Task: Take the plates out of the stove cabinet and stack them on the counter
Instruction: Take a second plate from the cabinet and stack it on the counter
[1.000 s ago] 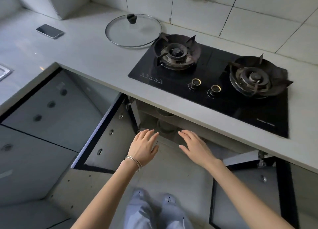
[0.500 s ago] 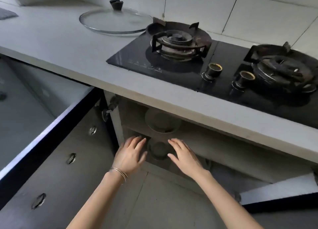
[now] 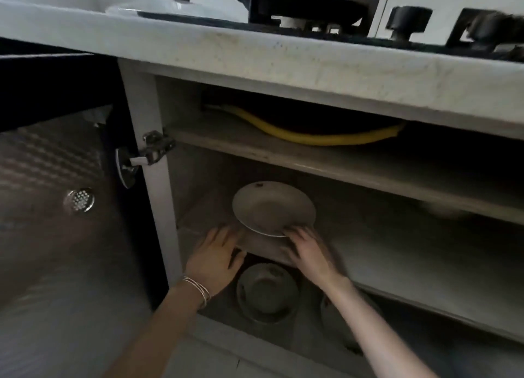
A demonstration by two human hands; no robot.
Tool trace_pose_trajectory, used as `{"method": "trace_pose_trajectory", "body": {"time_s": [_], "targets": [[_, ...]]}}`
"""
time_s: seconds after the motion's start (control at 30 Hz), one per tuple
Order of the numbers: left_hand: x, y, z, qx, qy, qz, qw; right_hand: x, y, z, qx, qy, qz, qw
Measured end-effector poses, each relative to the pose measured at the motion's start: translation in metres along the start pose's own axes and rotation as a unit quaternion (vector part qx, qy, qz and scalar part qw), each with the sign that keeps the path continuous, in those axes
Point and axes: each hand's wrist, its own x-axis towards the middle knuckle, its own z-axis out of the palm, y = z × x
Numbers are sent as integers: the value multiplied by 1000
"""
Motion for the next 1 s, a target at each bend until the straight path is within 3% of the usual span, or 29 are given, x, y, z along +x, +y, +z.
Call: {"method": "trace_pose_trajectory", "body": {"time_s": [0.13,0.47,0.63,0.7,0.8,0.9,1.0], "targets": [[4,1,9,5,25,11,1000,8,3,9,-8,107,-3,994],[10,17,12,-3,56,25,998,-34,13,-7,13,110,-72,991],[17,31,17,-47,27,-10,998,-56,29,-11,63,112,-96,987],[22,37,16,-76,-8,-57,995,-57,32,-15,131,85,-64,986],[32,43,13,-132,-60,-126,981,-45,35,-25,167,62,52,983],[41,44,9,-222,-43,-163,960,-25,35,-30,168,23,159,972],[50,39,11,-245,-16,-191,950,-7,32,-27,219,26,219,951]]}}
